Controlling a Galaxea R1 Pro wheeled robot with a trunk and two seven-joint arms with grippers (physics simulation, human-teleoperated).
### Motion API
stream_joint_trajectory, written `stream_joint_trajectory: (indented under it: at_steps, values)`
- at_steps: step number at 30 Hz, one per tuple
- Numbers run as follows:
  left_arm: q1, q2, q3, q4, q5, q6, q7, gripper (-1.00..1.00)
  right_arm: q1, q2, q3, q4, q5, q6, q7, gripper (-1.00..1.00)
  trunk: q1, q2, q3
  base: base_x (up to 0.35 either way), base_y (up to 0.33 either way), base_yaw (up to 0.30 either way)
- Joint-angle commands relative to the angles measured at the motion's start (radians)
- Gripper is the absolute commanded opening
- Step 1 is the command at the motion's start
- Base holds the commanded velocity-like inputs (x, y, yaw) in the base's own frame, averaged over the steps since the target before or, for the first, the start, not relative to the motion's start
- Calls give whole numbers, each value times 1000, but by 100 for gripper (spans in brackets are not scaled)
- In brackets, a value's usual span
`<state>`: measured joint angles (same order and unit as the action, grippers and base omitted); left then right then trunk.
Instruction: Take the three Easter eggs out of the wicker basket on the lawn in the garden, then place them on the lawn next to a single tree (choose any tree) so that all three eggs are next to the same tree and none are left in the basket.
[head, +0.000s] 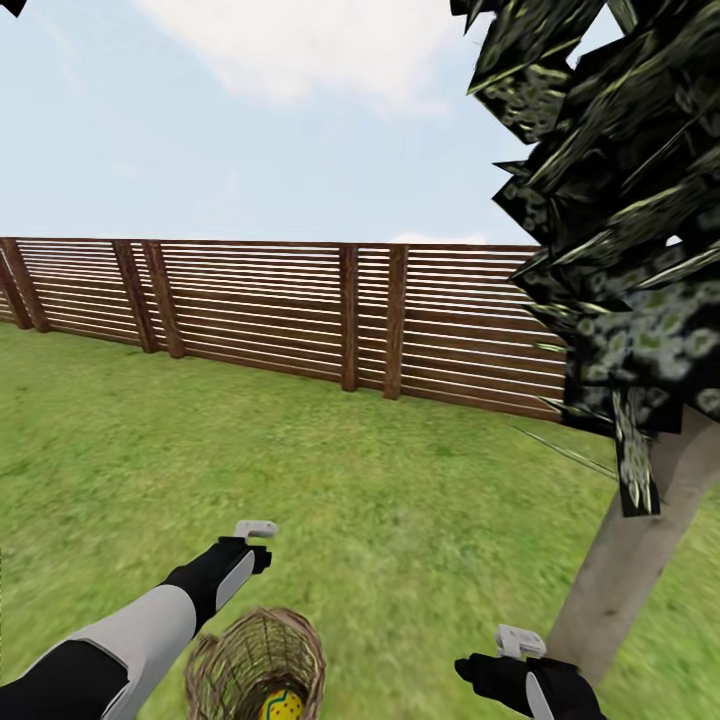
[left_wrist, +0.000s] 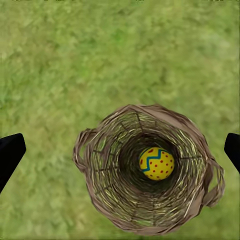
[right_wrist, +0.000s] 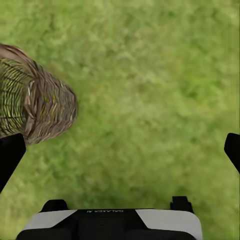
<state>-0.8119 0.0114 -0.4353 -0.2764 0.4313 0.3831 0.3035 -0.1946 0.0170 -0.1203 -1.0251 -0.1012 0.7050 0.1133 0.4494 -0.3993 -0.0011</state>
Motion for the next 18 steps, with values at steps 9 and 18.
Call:
stream_joint_trajectory:
  at_steps: [9,18]
  values:
    - [0,1,-9,-3,11,5,6,100,0,0,-4,-1,-5,5,2,100,1,-1,0,109,90,0]
    - [0,2,-9,-3,11,5,6,100,0,-3,-4,-1,-5,5,2,100,1,-1,0,152,-11,0]
